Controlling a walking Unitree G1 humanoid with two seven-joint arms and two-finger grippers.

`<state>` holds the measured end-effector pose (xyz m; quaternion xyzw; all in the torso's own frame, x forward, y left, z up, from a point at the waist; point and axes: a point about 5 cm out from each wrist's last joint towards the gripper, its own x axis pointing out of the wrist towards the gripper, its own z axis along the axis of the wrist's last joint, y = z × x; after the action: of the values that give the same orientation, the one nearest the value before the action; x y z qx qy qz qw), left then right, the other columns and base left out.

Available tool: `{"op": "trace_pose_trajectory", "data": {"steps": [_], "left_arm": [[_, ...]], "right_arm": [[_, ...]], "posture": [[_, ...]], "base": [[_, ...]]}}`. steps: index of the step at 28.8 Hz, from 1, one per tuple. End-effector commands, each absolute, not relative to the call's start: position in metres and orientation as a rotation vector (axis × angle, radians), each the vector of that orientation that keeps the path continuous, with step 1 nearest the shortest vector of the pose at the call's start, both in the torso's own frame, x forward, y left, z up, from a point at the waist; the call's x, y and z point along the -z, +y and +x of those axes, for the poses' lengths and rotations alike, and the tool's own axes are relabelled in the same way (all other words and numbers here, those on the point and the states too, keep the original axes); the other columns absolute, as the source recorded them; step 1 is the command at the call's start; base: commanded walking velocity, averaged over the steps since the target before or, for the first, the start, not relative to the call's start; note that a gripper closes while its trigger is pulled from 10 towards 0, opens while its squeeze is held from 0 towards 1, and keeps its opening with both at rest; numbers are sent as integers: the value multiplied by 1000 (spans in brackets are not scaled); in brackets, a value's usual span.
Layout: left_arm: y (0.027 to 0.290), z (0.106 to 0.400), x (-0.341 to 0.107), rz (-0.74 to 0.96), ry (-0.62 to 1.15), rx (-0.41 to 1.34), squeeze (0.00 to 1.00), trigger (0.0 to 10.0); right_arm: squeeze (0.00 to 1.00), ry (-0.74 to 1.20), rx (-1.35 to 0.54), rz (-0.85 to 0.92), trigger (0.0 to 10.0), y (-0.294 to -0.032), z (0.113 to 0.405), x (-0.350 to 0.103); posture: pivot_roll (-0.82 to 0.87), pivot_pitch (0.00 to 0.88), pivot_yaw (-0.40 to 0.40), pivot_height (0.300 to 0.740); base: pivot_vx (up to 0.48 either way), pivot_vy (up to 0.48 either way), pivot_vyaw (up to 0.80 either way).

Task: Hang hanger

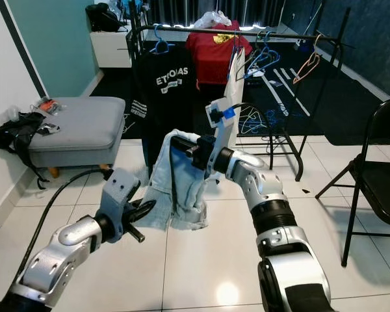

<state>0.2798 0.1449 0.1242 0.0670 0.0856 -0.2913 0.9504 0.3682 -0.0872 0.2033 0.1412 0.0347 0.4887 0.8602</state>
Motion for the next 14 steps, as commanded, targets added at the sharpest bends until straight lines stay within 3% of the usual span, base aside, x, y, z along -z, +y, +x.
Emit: {"op": "trace_pose_trajectory", "data": {"steps": [1,5,9,14], "left_arm": [[144,274,-138,14,118,651,0,0],[145,272,-146,-57,86,672,0,0],[167,271,-195,-447,-166,652,0,0],[178,273,-210,-533,-259,631,0,0]], "right_arm": [[0,37,-1024,299,0,-90,368,-208],[0,44,-1008,298,0,-92,369,-206],[0,62,-923,310,0,-101,373,-198],[0,65,-922,314,0,-100,372,-195]], "posture": [[62,11,-44,740],[62,13,-44,740],[69,13,-49,740],[67,11,-48,740]], "base": [[0,0,0],[0,0,0],[0,0,0],[0,0,0]]}}
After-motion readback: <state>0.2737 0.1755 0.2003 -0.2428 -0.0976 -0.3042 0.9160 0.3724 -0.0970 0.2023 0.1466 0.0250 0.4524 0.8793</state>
